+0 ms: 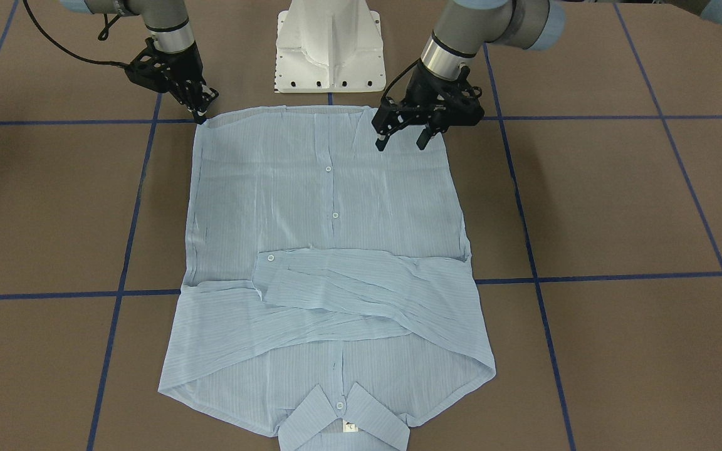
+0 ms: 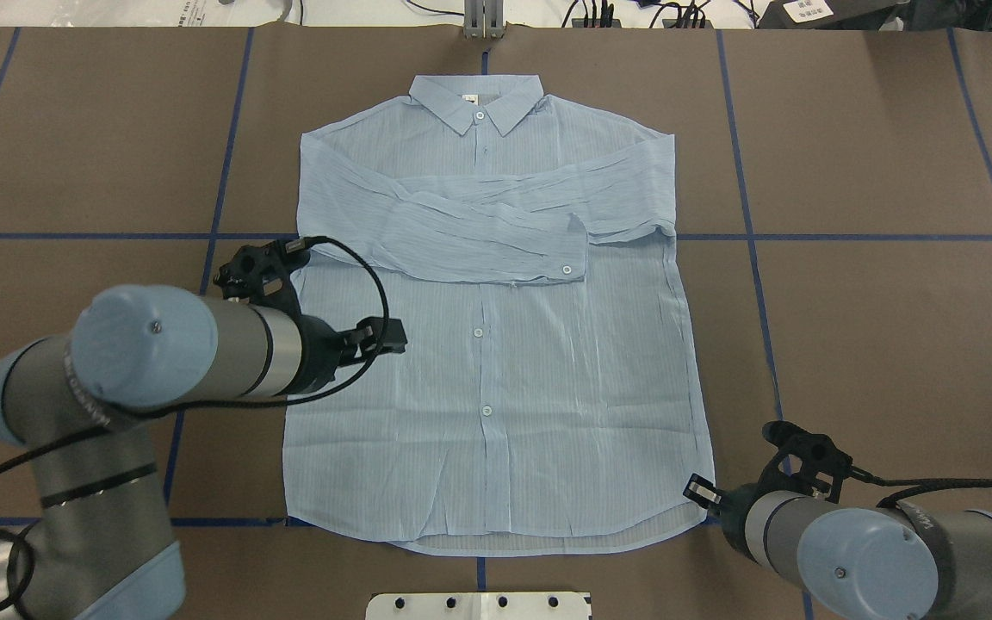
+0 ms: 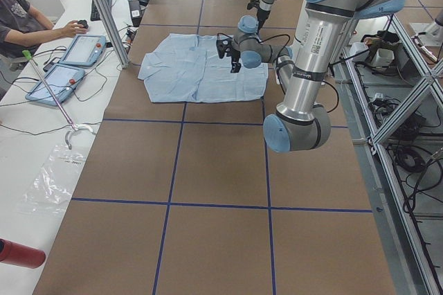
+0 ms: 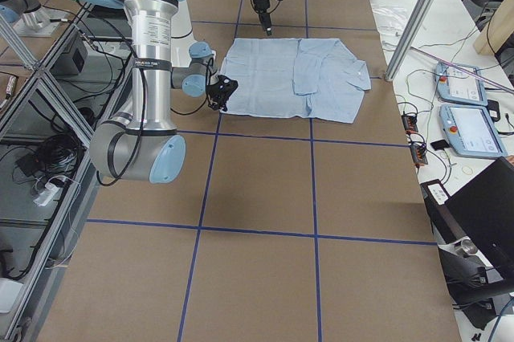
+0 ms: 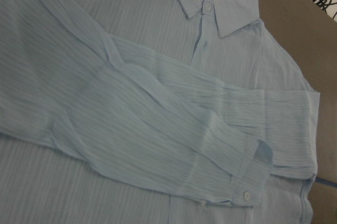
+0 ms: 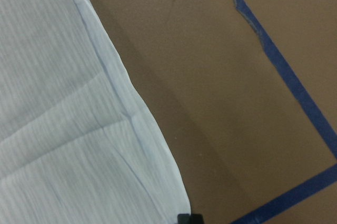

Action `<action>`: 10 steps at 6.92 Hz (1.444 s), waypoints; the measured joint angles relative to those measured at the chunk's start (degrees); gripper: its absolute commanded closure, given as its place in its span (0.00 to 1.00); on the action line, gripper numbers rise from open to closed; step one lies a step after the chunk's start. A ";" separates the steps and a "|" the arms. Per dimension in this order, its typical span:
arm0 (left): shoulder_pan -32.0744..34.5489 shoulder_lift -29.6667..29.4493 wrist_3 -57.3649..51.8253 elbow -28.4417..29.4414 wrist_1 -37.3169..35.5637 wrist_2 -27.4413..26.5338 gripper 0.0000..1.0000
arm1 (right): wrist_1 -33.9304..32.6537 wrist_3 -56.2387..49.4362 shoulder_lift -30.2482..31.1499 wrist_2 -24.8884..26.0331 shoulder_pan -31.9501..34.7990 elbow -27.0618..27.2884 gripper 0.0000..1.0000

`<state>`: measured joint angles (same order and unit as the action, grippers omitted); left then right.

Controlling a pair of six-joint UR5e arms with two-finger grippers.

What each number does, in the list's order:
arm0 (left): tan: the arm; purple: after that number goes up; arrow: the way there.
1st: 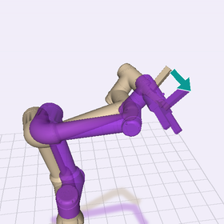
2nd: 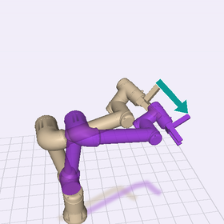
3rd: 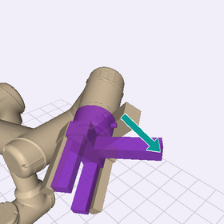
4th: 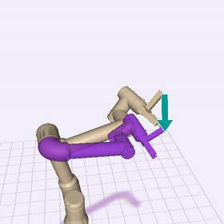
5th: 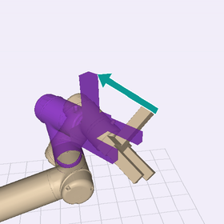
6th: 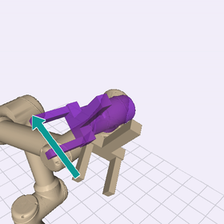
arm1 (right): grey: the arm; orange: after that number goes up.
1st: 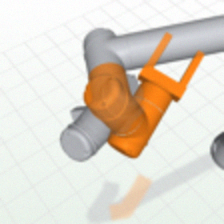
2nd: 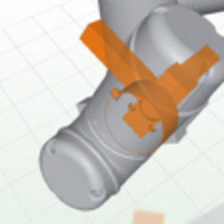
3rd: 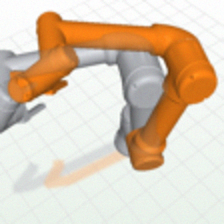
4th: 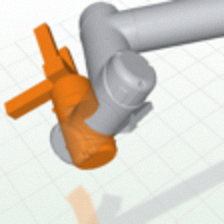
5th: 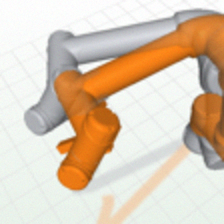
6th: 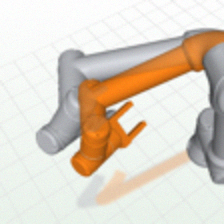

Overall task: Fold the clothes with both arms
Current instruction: 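Release the sleeve with the left gripper while the right gripper moves to the hem, then lower both grippers and grasp the hem corners nearest the robot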

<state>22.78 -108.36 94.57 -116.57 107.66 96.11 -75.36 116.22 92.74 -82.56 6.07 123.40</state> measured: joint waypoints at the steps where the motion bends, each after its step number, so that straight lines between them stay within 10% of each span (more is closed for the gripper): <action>1: -3.53 3.83 1.28 -2.81 -1.64 -2.85 0.02 | 0.05 0.00 -0.08 -0.15 0.02 0.32 1.00; 10: -15.61 9.20 10.60 -1.62 -6.59 -7.86 0.41 | 0.30 -0.02 -0.71 -0.59 0.19 0.53 1.00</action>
<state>7.17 -99.16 105.17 -118.19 101.07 88.24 -75.06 116.20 92.02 -83.15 6.26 123.93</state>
